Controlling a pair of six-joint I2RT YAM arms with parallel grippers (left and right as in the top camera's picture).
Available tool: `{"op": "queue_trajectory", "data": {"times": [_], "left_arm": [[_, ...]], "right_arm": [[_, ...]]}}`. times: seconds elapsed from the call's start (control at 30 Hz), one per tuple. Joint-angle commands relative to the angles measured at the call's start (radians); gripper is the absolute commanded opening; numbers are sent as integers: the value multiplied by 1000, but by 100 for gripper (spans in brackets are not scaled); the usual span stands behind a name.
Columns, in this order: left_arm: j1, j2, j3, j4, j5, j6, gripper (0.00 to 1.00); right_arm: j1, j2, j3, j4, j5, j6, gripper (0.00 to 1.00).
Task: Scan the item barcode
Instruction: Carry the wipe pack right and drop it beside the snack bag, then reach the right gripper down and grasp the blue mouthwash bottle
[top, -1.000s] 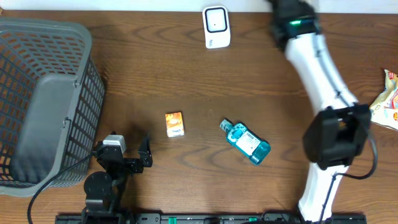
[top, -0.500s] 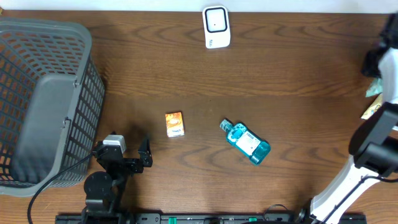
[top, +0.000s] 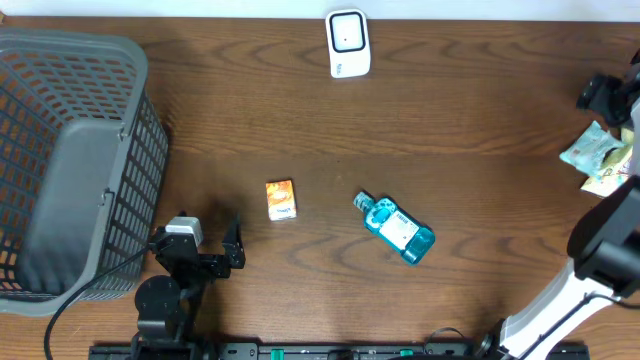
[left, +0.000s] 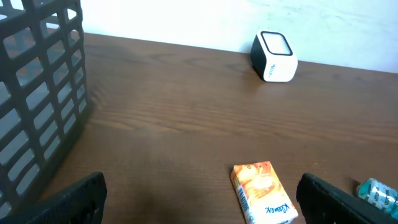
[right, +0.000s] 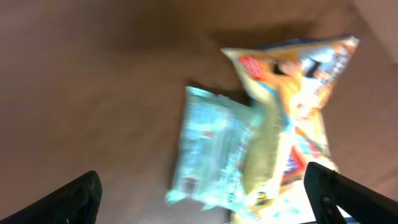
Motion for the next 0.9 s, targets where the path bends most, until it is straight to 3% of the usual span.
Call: {"op": "queue_trajectory", "data": {"times": [0.0, 0.2, 0.37, 0.6, 0.77, 0.87], "left_arm": [[2, -1, -14, -32, 13, 16, 98], [2, -1, -14, -32, 13, 16, 98], [2, -1, -14, -32, 13, 16, 98], [2, -1, -14, -32, 13, 16, 98], [2, -1, -14, -32, 13, 16, 98], [2, -1, -14, -32, 13, 16, 98]], "right_arm": [[45, -171, 5, 20, -238, 38, 99], [138, -369, 5, 34, -579, 28, 99], [297, -406, 3, -78, -782, -123, 99], [607, -341, -113, -322, -770, -538, 99], [771, -270, -278, -246, -554, -561, 99], [829, -219, -334, -200, -544, -561, 99]]}}
